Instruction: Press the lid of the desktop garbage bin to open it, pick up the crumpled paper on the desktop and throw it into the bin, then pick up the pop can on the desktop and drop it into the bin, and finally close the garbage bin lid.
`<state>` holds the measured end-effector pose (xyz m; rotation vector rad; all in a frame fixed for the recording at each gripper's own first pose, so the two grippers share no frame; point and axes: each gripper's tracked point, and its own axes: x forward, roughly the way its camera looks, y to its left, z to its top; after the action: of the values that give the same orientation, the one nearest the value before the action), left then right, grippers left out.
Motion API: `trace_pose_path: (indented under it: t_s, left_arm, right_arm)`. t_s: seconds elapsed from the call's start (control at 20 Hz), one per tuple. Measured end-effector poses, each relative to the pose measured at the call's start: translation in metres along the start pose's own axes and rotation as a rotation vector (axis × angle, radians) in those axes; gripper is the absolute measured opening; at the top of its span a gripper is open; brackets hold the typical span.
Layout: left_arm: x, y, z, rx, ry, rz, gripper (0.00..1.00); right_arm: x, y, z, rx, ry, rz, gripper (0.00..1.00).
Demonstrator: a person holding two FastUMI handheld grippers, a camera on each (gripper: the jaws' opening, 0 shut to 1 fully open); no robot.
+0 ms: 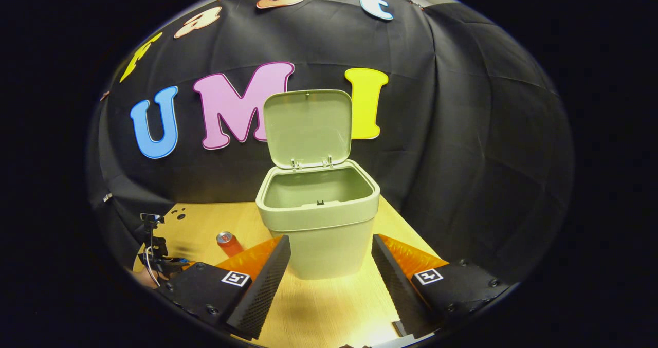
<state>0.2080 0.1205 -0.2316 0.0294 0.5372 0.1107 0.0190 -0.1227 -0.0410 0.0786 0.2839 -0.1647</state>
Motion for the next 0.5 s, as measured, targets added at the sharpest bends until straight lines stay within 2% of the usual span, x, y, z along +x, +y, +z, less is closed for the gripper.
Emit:
trace_pose_path:
  t_s: [0.2,0.3,0.35,0.4,0.45,0.5]
  left_arm:
    - [0.002,-0.003,-0.002,0.007,-0.006,-0.012,0.89]
    - [0.003,-0.003,-0.002,0.016,-0.008,-0.020,0.80]
    - [0.003,-0.003,-0.001,0.021,-0.010,-0.022,0.72]
    - [0.003,-0.003,-0.002,0.026,-0.010,-0.023,0.70]
    - [0.002,-0.002,-0.001,0.030,-0.010,-0.023,0.58]
    - [0.002,-0.002,-0.002,0.033,-0.009,-0.023,0.52]
  right_arm:
    - [0.001,0.007,-0.001,0.003,0.001,0.009,0.99]
    - [0.002,0.011,-0.003,-0.001,0.004,0.013,0.99]
    - [0.002,0.012,-0.005,-0.002,0.007,0.017,0.99]
    - [0.002,0.014,-0.006,-0.002,0.010,0.019,0.99]
    - [0.002,0.016,-0.008,-0.002,0.013,0.023,0.99]
    - [0.003,0.017,-0.010,-0.001,0.016,0.025,0.99]
